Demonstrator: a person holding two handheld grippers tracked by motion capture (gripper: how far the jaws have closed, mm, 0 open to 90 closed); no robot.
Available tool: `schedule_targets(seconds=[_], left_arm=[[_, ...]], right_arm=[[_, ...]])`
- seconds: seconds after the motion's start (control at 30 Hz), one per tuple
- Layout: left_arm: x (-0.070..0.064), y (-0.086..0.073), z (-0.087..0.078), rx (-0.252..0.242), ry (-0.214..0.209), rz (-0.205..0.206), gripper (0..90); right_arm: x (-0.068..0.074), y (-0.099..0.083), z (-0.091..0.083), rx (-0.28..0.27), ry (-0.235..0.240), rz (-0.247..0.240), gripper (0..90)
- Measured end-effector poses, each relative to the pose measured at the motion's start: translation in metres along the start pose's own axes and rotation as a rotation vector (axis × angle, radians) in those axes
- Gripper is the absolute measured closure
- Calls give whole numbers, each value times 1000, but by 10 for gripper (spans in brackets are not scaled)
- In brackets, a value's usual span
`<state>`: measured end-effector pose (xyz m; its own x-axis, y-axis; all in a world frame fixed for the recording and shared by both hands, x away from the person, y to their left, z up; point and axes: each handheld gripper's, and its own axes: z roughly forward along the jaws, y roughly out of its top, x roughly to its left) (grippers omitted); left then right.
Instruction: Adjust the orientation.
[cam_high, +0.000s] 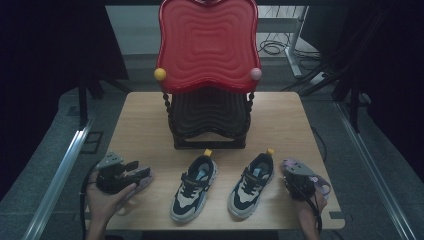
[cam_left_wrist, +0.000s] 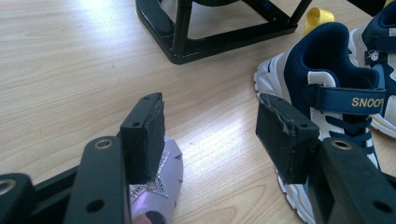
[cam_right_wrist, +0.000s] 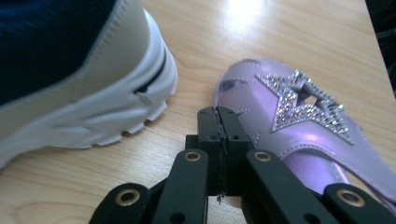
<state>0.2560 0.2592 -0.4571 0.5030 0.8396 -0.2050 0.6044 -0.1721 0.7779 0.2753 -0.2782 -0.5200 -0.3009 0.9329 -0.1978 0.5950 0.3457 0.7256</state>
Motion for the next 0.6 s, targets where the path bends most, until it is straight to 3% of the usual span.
schedule_targets(seconds=[0.17,0.33,0.47,0.6], left_arm=[[1,0,-2,-4,1,-1,425],[5,-1,-4,-8,6,-8,424],[6,-1,-5,-9,9,-10,424],[7,-1,-7,-14,12,-15,424]], right_arm=[[-5,2,-15,-48,28,21,897],[-25,3,-36,-136,83,91,882],[-46,3,-51,-212,151,148,842],[-57,0,-57,-248,178,151,731]])
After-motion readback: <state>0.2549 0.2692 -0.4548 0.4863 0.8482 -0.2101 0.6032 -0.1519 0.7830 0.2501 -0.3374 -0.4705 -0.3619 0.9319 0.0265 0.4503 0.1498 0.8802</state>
